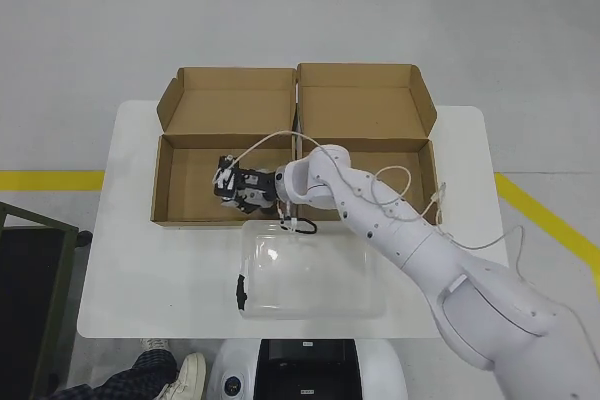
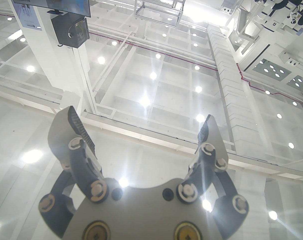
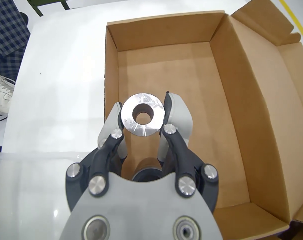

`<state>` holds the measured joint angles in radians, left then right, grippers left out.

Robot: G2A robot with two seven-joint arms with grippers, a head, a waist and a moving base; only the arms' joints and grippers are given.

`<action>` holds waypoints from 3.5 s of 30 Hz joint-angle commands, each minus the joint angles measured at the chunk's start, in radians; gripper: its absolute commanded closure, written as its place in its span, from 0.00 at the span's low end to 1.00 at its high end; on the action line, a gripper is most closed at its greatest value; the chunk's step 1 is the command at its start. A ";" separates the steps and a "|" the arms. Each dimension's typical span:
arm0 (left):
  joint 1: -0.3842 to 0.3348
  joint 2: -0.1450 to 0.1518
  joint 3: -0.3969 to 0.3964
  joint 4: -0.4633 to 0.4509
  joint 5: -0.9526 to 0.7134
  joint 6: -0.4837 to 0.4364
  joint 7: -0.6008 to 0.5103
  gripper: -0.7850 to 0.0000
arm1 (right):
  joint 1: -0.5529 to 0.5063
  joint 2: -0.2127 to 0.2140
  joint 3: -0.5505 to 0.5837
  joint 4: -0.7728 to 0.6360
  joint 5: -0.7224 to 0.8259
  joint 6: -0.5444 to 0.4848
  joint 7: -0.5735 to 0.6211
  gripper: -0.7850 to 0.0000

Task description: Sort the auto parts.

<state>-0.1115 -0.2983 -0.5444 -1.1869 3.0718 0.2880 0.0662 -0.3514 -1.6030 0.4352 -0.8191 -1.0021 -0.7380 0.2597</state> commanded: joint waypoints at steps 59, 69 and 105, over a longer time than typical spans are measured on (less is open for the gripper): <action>0.000 0.000 0.000 0.000 0.000 0.000 0.000 0.00 | -0.073 0.016 0.227 -0.177 -0.235 0.029 -0.010 0.54; 0.000 0.000 0.000 0.000 0.000 0.000 0.000 0.00 | -0.416 0.160 0.544 -0.691 -0.339 0.009 0.131 0.00; 0.000 0.000 0.000 0.000 0.000 0.000 0.000 0.00 | -1.297 0.311 1.252 -1.243 -0.522 0.105 -0.333 0.00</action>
<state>-0.1115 -0.2983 -0.5444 -1.1869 3.0718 0.2880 0.0662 -1.6374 -1.2933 1.6729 -2.0611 -1.5291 -0.6365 -0.0669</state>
